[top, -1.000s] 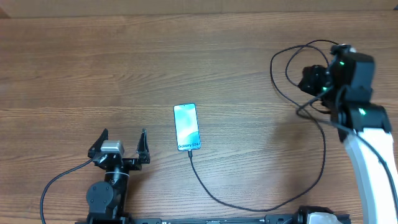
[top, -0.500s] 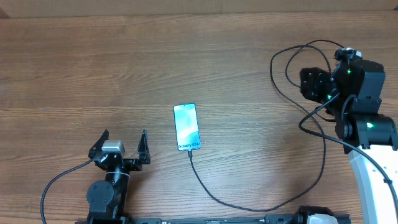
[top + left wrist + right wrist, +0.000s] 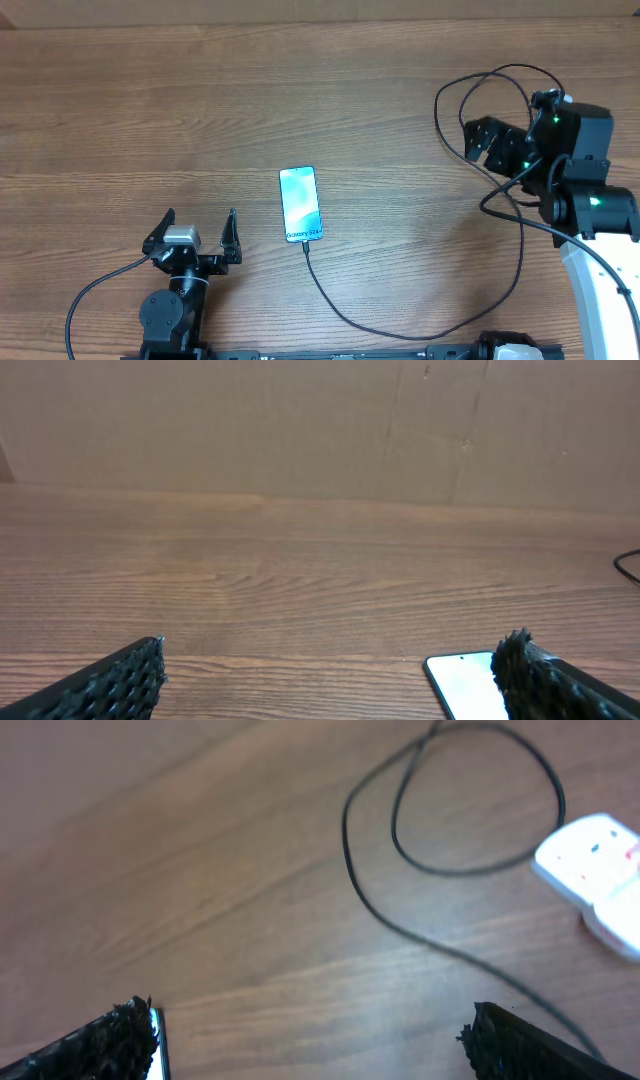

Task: Plug charger to phone and switch on socket

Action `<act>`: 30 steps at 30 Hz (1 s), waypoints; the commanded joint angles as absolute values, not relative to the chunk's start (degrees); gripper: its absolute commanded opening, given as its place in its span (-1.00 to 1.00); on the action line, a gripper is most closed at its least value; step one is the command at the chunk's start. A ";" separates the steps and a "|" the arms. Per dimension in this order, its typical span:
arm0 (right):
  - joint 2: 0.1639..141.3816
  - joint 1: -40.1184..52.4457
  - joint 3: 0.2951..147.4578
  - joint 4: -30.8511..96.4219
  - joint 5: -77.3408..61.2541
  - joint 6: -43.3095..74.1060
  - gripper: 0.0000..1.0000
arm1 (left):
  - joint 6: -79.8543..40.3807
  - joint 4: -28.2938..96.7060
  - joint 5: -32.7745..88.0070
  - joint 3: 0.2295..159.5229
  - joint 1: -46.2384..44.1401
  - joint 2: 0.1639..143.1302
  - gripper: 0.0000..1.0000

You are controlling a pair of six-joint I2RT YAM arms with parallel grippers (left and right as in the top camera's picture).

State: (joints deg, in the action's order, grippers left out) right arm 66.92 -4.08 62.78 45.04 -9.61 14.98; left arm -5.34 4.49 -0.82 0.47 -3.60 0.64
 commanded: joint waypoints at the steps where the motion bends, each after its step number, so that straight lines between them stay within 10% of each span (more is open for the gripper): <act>1: 66.98 -3.86 63.05 45.67 -8.82 14.72 0.99 | -3.81 4.45 -0.21 0.27 -3.14 0.38 0.99; 30: 63.68 -3.84 63.05 41.87 -11.86 11.60 1.00 | -3.81 4.45 -0.21 0.27 -3.14 0.38 0.99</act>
